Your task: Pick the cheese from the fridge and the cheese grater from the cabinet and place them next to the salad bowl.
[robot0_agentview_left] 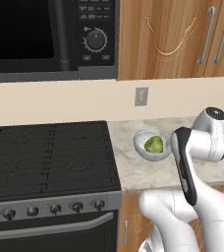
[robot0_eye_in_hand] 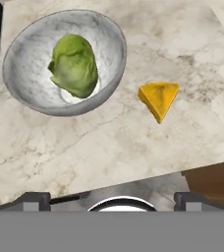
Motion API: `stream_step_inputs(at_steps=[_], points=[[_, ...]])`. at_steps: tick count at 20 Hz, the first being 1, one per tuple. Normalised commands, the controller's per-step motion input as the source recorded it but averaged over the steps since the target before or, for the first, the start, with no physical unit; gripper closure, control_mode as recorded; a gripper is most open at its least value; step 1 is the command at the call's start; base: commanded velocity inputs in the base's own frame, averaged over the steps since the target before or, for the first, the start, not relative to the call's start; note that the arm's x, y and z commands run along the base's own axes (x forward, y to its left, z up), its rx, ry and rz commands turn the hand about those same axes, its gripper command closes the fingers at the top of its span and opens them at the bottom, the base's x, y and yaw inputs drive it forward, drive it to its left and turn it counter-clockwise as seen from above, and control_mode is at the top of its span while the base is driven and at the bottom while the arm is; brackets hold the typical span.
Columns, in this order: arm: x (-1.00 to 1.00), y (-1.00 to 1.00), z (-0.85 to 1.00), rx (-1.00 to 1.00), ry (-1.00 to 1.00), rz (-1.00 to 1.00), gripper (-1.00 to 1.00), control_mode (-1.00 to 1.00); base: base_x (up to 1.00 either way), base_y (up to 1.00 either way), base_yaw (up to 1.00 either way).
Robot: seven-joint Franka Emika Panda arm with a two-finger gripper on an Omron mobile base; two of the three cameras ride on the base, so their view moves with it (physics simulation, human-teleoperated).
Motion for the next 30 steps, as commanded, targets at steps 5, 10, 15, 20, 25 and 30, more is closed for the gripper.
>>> stream_step_inputs(at_steps=[5,10,15,20,25,30], points=[[-0.13,0.17,0.17,0.00,-0.01,-0.01,-1.00,-1.00,0.00,0.00,0.00],[0.00,0.00,0.00,0.00,0.00,0.00,-1.00,1.00,0.00,0.00,0.00],[0.00,0.00,0.00,0.00,0.00,0.00,-1.00,1.00,-0.29,0.01,0.08],[0.00,0.00,0.00,0.00,0.00,0.00,-1.00,1.00,-0.44,0.24,0.13],[0.00,0.00,0.00,0.00,0.00,0.00,-1.00,1.00,-0.01,0.80,0.06],[0.00,0.00,0.00,0.00,0.00,0.00,-1.00,1.00,0.00,0.94,0.04]])
